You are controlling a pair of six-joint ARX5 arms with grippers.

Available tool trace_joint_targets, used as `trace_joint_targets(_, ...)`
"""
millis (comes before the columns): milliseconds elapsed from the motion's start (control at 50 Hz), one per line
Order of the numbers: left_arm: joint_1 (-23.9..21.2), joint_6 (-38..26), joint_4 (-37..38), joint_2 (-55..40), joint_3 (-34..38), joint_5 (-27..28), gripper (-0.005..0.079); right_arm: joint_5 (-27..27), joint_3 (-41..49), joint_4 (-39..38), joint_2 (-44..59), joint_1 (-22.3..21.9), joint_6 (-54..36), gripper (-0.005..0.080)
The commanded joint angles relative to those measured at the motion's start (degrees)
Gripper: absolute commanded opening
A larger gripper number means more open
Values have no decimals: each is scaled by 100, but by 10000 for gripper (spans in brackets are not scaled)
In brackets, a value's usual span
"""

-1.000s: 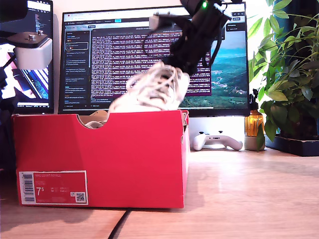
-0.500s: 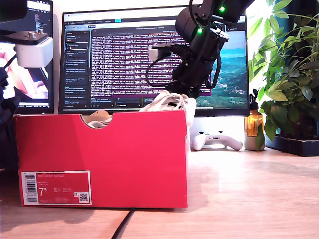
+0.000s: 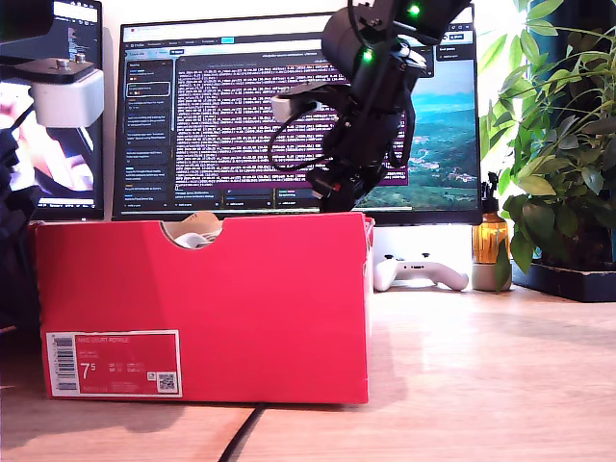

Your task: Pack the white shoes by picking the first shoe and placing it inside the red shoebox, left side, then picking and rotating the second shoe and placing it in the shoebox

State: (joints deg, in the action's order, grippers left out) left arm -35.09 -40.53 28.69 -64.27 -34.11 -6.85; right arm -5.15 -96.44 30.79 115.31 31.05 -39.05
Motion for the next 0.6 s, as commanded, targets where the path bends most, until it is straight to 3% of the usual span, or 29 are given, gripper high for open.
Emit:
trace_joint_targets(0,-7,2,-2,-33,-42,70,-19,-57,-245,153,-85,142,94,170)
trace_joint_targets(60,-7,2,-7,-33,-44,70,-19,-151,-402,409,-109,208,192,-21)
trace_joint_targets(320,-7,-2,2,-33,-46,-17,-19,-160,-1250,1617,-201,306,1666,-12)
trace_joint_targets(580,-63,433,452,382,-55,-219,-19,-133,-1617,2393,-223,81,2341,-13)
